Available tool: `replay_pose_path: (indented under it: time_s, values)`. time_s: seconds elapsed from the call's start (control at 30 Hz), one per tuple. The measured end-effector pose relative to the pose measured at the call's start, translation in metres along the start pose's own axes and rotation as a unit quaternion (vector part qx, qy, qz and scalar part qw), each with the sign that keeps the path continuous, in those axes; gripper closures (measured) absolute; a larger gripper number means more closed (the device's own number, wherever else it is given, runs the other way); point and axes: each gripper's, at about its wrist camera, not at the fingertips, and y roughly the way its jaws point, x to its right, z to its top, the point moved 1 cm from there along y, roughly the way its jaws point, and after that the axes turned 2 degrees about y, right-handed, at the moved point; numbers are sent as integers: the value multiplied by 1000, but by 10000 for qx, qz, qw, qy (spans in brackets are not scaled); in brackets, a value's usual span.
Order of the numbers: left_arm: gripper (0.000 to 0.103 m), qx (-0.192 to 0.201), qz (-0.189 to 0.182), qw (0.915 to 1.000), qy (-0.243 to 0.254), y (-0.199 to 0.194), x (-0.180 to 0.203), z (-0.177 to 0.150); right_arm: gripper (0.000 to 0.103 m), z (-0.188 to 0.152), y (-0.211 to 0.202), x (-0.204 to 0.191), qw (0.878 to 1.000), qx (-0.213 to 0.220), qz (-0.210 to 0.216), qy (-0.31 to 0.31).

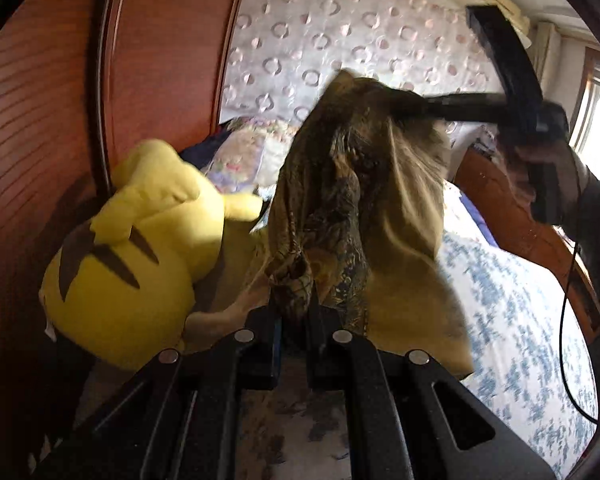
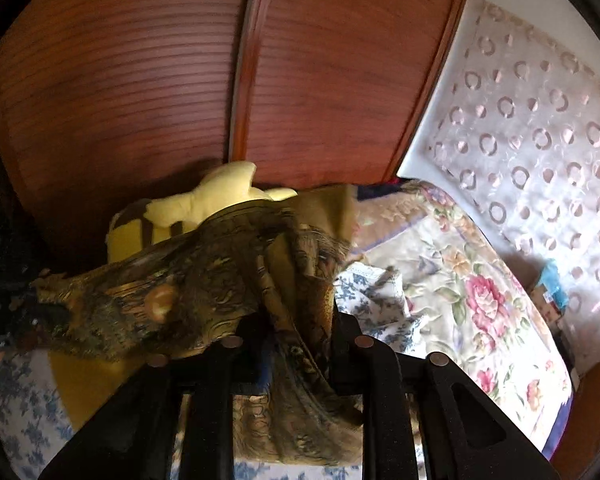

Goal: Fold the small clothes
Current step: 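Carry the folded shirt beside the yellow plush toy with both grippers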

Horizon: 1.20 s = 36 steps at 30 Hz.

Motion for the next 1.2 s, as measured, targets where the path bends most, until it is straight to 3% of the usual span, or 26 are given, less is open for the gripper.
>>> replay_pose_path:
  time_s: [0.03,0.13,0.37,0.6,0.77,0.93,1.03,1.17,1.2]
  values:
    - [94,-29,15,10000,-14,2,0,-2,61,1,2,6,9999,28,-22,121]
    - [94,-79,40,9999,-62,7,-4,-6,45,1,-1,22,9986,180,-180,469]
    - [94,-110,74,9999,-106,10,-3,-1,45,-37,10,19,9956,172,212,891]
    - [94,-179,163,9997,31,14,-1,1,45,-58,82,33,9877,-130,500,1475]
    - [93,-184,281,9993,149,14,0,2,45,-57,99,41,9852,-29,508,1637]
    - [79,-51,428,9986,294,3,1,1,45,-64,74,18,9874,-8,-16,1581]
    - [63,91,414,9984,374,-8,3,1,45,-74,43,1,9860,262,-112,1645]
    - [53,237,413,9979,430,-22,9,3,45,-89,13,-19,9852,442,-254,1635]
    - [40,270,400,9979,439,-25,10,4,45,-93,5,-24,9847,490,-276,1648]
